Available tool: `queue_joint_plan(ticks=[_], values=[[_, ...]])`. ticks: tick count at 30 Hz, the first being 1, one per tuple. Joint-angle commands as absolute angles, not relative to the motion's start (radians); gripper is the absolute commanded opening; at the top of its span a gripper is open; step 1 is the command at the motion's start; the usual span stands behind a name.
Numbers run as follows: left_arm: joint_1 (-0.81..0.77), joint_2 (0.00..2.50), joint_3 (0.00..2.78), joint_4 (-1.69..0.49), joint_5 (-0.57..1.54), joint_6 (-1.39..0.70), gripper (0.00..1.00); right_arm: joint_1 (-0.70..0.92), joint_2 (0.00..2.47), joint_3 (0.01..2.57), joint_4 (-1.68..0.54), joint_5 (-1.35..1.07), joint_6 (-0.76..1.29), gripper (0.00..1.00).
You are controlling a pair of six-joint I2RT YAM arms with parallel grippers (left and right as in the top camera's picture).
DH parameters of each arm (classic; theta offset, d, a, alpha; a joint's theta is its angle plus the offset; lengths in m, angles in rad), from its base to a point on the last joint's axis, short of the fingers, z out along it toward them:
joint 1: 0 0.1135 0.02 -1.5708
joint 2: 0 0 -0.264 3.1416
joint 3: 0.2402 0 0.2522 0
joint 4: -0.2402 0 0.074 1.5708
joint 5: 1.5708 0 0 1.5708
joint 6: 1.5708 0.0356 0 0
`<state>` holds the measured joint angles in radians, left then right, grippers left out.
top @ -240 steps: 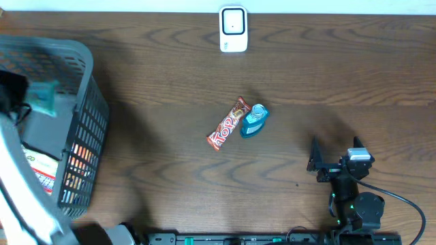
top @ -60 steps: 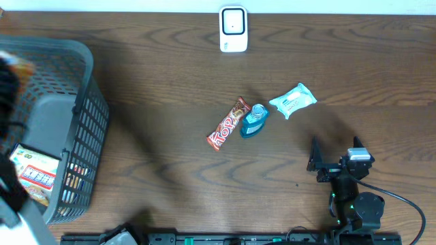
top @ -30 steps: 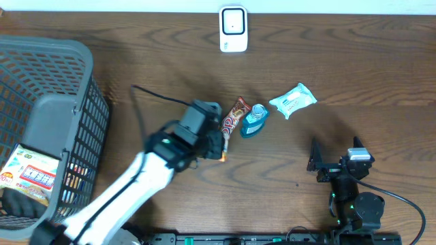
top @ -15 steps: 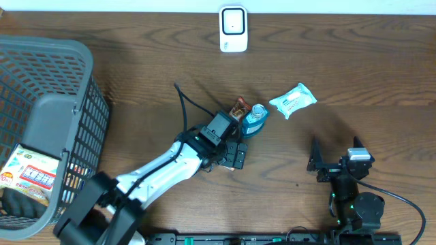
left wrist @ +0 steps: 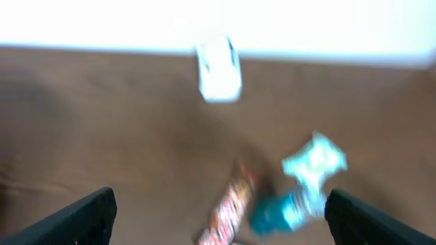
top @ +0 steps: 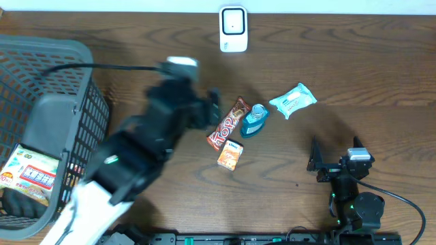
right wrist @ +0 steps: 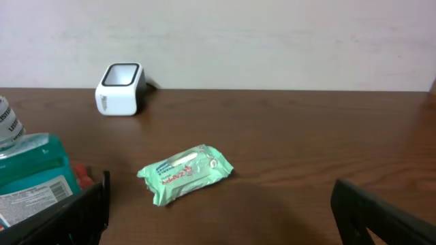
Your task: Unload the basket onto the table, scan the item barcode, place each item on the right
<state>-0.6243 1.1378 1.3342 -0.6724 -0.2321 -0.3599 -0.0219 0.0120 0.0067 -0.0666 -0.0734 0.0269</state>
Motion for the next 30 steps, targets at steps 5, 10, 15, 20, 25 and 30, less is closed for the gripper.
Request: queue_joint_plan(ticks=[5,10,15,20,25,30], values=[[-0.375,1.089,1.544,-0.669,-0.334,-0.327,0.98,-0.014,0.007,0.006,-0.07,-0.069,0.041,0.99],[-0.228,1.09,1.656,-0.673,-0.335,-0.281,0.98,-0.014,0.007,0.006,-0.07,-0.069,0.041,0.99],[-0.064,1.099,1.674,-0.762,-0.414,-0.342,0.98,-0.014,0.007,0.006,-0.07,-0.069,0.041,0.99],[0.141,1.172,1.673,-0.945,-0.472,-0.533,0.98,-0.014,0.007,0.006,-0.07,-0.069,0.041,0.99],[0.345,1.304,1.673,-1.135,-0.47,-0.753,0.98,-0.014,0.007,0.006,-0.07,-0.069,0.041,0.99],[0.498,1.443,1.672,-1.292,-0.43,-0.944,0.98,-0.014,0.007,0.006,-0.07,-0.069,0.041,0.99]])
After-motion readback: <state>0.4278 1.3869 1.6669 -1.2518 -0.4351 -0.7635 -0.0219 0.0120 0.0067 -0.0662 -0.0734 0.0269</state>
